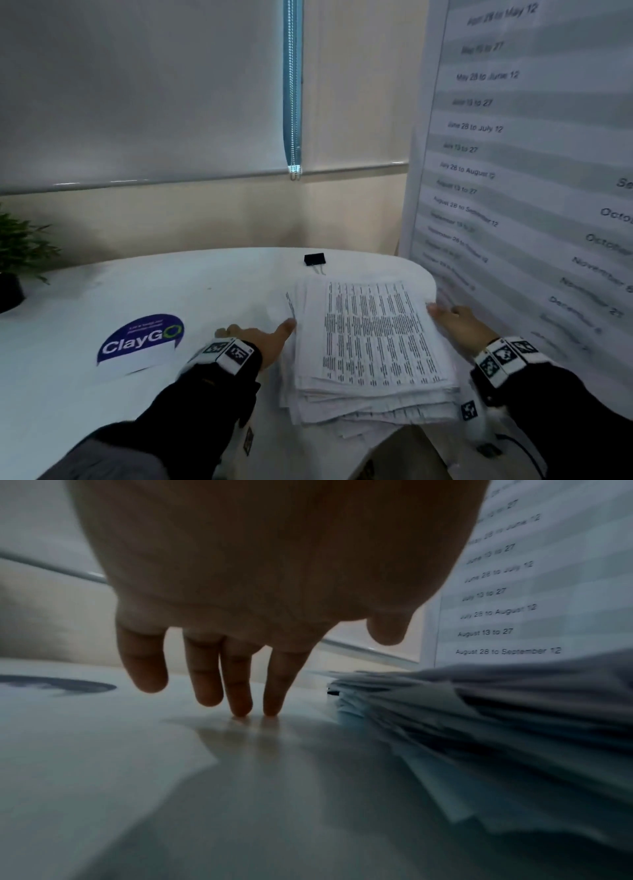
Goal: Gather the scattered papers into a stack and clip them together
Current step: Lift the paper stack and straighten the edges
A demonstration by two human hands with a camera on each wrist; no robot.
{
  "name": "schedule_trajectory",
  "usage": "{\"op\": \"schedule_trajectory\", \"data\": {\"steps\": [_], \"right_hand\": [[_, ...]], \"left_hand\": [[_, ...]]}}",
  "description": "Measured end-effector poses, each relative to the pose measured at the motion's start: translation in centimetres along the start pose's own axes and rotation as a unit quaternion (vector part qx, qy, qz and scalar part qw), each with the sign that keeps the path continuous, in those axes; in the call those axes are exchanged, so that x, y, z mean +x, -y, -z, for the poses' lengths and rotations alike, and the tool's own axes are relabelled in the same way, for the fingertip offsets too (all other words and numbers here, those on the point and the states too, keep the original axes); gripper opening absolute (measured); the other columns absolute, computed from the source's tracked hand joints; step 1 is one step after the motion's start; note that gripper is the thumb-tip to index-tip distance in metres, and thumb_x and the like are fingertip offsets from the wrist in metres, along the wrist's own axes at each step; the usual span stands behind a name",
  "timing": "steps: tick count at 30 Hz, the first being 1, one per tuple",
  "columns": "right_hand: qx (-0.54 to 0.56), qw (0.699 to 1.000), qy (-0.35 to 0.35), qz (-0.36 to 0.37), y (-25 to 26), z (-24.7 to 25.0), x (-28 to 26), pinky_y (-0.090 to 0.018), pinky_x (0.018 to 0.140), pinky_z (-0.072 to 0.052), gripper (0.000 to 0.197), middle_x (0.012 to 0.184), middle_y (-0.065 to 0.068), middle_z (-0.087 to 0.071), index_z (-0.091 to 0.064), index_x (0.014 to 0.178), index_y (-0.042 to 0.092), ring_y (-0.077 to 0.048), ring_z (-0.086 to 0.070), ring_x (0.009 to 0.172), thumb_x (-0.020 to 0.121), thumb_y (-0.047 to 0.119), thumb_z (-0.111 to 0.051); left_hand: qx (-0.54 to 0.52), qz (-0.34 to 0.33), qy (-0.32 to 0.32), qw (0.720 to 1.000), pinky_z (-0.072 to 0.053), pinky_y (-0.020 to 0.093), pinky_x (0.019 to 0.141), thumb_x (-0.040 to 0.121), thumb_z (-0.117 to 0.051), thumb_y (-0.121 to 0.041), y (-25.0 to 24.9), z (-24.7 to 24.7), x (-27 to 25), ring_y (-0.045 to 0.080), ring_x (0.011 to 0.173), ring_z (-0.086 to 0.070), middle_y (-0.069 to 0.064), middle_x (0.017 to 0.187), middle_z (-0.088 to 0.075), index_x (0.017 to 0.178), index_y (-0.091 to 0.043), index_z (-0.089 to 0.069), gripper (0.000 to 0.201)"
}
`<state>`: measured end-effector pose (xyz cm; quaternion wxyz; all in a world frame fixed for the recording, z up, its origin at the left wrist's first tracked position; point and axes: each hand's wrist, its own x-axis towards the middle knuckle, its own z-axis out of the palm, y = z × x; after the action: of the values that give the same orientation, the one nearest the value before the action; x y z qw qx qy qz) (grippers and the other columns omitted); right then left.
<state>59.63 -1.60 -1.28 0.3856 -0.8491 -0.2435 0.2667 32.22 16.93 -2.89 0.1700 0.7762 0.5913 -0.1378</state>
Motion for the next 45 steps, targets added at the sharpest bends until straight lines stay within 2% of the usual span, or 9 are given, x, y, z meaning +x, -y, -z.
{"op": "schedule_trajectory", "data": {"steps": [4,11,15,18,20,25,29,38,45], "right_hand": [[0.115,0.986,0.11,-0.049,-2.1,-1.1,2.6,-0.047,0.112,-0.031,0.105,0.132,-0.009,-0.058,-0.051,0.134,0.016,-0.027,-0.055,0.121,0.051,0.077,-0.071],[0.215,0.95,0.221,-0.044,-1.3,-1.2,0.8,-0.038,0.081,-0.057,0.035,0.096,-0.013,-0.074,-0.062,0.115,0.005,-0.025,-0.072,0.085,0.087,0.025,-0.061],[0.218,0.95,0.224,-0.011,-1.7,-0.7,-1.3,-0.034,0.065,-0.06,0.059,0.099,-0.013,-0.073,-0.06,0.119,0.002,-0.025,-0.072,0.084,0.065,0.011,-0.082],[0.204,0.955,0.215,0.016,-0.8,-1.0,-3.0,-0.043,0.079,-0.057,0.087,0.102,-0.016,-0.072,-0.064,0.113,0.003,-0.031,-0.071,0.089,0.032,0.017,-0.093],[0.187,0.962,0.176,0.092,0.8,-1.4,-4.9,-0.048,0.086,-0.052,0.083,0.105,-0.013,-0.072,-0.064,0.113,0.007,-0.03,-0.07,0.094,0.035,0.019,-0.09],[0.221,0.923,0.169,0.265,5.7,-2.8,-10.5,-0.04,0.086,-0.053,0.077,0.115,-0.002,-0.069,-0.054,0.127,0.022,-0.022,-0.066,0.106,0.056,0.018,-0.084],[0.241,0.872,0.215,0.368,10.1,-5.2,-14.6,-0.021,0.071,-0.055,0.064,0.11,0.002,-0.071,-0.054,0.124,0.019,-0.014,-0.068,0.099,0.067,-0.003,-0.075],[0.253,0.864,0.168,0.401,13.1,-17.9,-19.7,-0.022,0.08,-0.056,0.05,0.103,0.016,-0.068,-0.054,0.12,0.018,0.007,-0.062,0.095,0.074,0.017,-0.072],[0.275,0.848,0.232,0.389,13.1,-21.7,-21.8,-0.02,0.078,-0.055,0.064,0.106,0.023,-0.066,-0.044,0.116,0.038,0.0,-0.063,0.102,0.065,0.016,-0.076]], "left_hand": [[-0.024,-0.02,0.008,0.999,-0.02,0.045,0.114,0.072,-0.011,-0.09,-2.1,-1.1,1.0,0.038,0.137,-0.024,0.018,0.15,-0.027,0.148,-0.019,-0.033,0.106],[-0.144,-0.094,-0.003,0.985,-0.045,0.038,0.1,0.056,-0.044,-0.084,-4.8,-1.4,-0.1,0.031,0.119,-0.055,0.013,0.134,-0.055,0.134,-0.013,-0.051,0.106],[-0.256,-0.144,-0.001,0.956,-0.047,0.035,0.097,0.083,-0.066,-0.047,-5.5,-2.3,-1.7,0.028,0.118,-0.055,0.01,0.131,-0.056,0.129,-0.011,-0.047,0.061],[-0.297,-0.136,-0.001,0.945,-0.046,0.032,0.095,0.084,-0.069,-0.032,-4.7,-3.0,-2.3,0.028,0.115,-0.054,0.011,0.128,-0.054,0.126,-0.009,-0.042,0.054],[-0.353,-0.119,0.007,0.928,-0.045,0.027,0.088,0.081,-0.074,-0.029,-3.0,-3.1,-2.7,0.026,0.111,-0.055,0.011,0.122,-0.055,0.124,-0.006,-0.043,0.058],[-0.638,-0.096,0.0,0.764,-0.054,0.041,0.088,0.046,-0.095,-0.039,3.5,-1.9,-4.5,0.029,0.102,-0.064,0.016,0.12,-0.062,0.123,-0.001,-0.043,0.1],[-0.729,-0.192,-0.028,0.656,-0.058,0.039,0.081,0.023,-0.096,-0.044,10.5,1.5,-8.1,0.029,0.098,-0.07,0.012,0.112,-0.072,0.118,-0.012,-0.062,0.106],[-0.641,-0.178,-0.334,0.668,-0.056,0.028,0.075,0.061,-0.088,-0.023,22.9,3.6,-17.8,0.011,0.087,-0.072,-0.008,0.095,-0.076,0.1,-0.021,-0.069,0.043],[-0.627,-0.202,-0.307,0.687,-0.054,0.014,0.063,0.06,-0.083,-0.005,26.6,1.4,-20.5,0.004,0.084,-0.071,-0.012,0.092,-0.076,0.105,-0.018,-0.065,0.05]]}}
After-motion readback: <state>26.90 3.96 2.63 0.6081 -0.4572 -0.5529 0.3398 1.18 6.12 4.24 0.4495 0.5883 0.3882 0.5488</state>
